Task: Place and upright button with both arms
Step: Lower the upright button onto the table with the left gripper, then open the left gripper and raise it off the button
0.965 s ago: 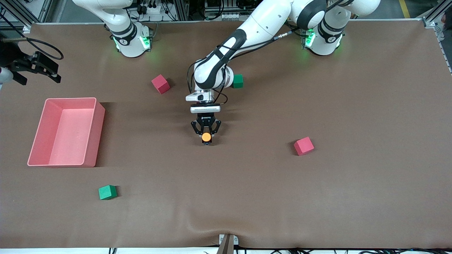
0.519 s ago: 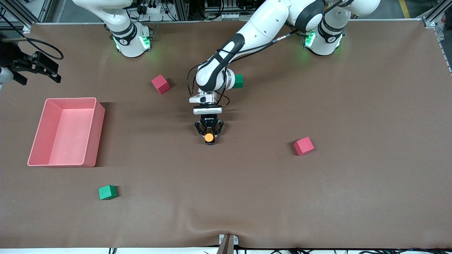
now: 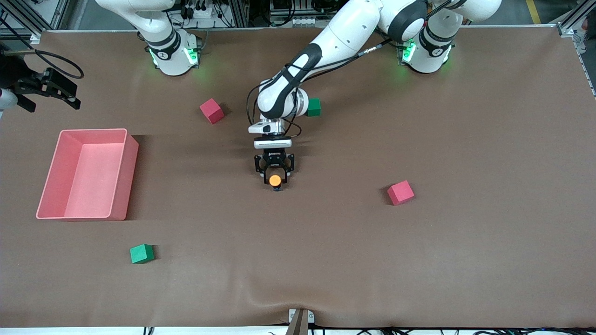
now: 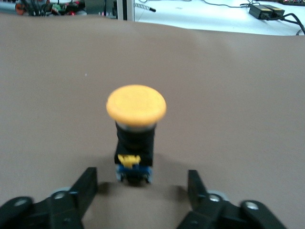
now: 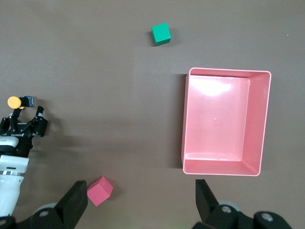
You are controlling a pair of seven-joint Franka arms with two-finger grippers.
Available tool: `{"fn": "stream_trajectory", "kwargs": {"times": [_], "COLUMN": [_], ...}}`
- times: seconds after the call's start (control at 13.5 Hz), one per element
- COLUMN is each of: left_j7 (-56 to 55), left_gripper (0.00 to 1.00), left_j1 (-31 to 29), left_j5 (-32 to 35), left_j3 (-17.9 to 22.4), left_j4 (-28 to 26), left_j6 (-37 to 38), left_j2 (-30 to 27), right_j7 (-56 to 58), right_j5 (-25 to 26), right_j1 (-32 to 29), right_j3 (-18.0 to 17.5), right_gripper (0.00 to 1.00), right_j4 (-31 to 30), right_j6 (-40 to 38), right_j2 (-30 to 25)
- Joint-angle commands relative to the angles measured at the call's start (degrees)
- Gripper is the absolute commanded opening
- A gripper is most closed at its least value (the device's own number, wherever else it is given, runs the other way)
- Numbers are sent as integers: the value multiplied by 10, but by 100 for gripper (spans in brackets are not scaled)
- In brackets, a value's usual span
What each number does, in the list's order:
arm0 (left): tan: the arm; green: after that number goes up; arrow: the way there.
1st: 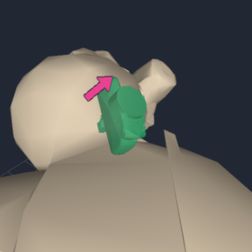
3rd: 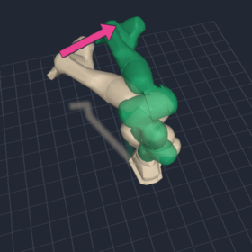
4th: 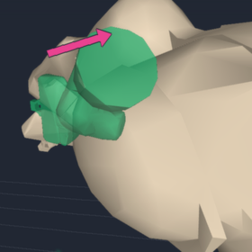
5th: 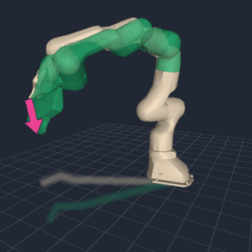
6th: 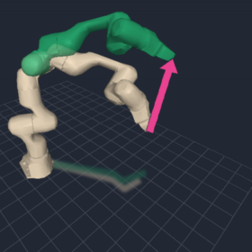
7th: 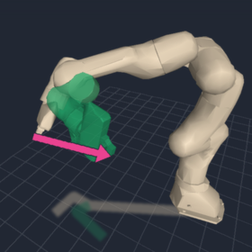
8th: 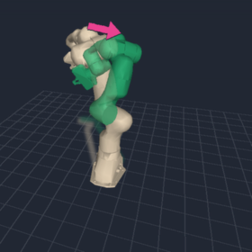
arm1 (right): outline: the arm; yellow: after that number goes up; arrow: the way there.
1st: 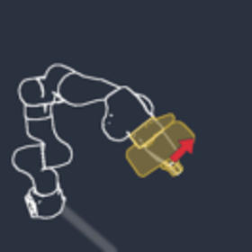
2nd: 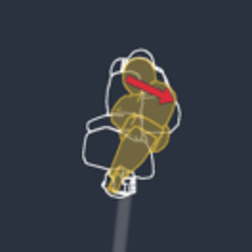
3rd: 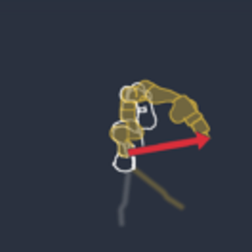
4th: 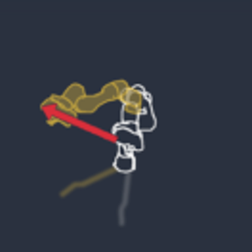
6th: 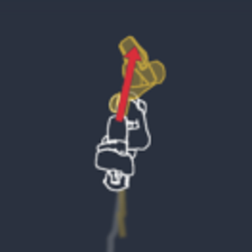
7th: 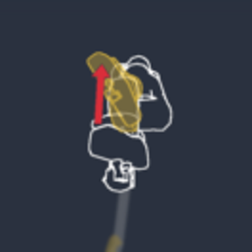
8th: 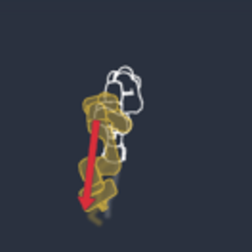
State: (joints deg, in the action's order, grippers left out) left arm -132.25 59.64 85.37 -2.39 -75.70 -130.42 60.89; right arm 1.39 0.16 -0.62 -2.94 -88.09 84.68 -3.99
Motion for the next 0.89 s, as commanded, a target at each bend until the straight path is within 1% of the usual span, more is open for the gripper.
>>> {"fn": "stream_trajectory", "kwargs": {"times": [0.0,0.07,0.15,0.3,0.37,0.59,0.74,0.82], "left_j7": [-33,-32,-24,65,117,209,273,310], "left_gripper": [100,100,100,100,100,100,100,100], "left_j1": [14,22,26,24,24,22,15,1], "left_j5": [-62,-103,-147,-241,-292,-410,-494,-535], "left_j3": [-6,-11,-21,-66,-76,-84,-82,-81], "left_j4": [-5,-14,-20,-19,-17,-16,-16,-16], "left_j6": [-9,-6,16,103,139,173,181,198], "left_j2": [-15,-26,-38,-59,-76,-135,-182,-211], "right_j7": [1,2,2,2,2,2,2,2], "right_j5": [-10,-10,-10,-10,-10,-10,-10,-10], "right_j1": [-10,-11,-14,-15,-15,-16,-16,-16], "right_j3": [-5,-5,-5,-5,-5,-5,-5,-5], "right_gripper": [100,100,100,100,100,100,100,100], "right_j4": [1,1,1,1,1,0,0,0], "right_j6": [-6,-6,-6,-6,-6,-6,-6,-6], "right_j2": [-6,-6,-5,-5,-5,-5,-5,-5]}}
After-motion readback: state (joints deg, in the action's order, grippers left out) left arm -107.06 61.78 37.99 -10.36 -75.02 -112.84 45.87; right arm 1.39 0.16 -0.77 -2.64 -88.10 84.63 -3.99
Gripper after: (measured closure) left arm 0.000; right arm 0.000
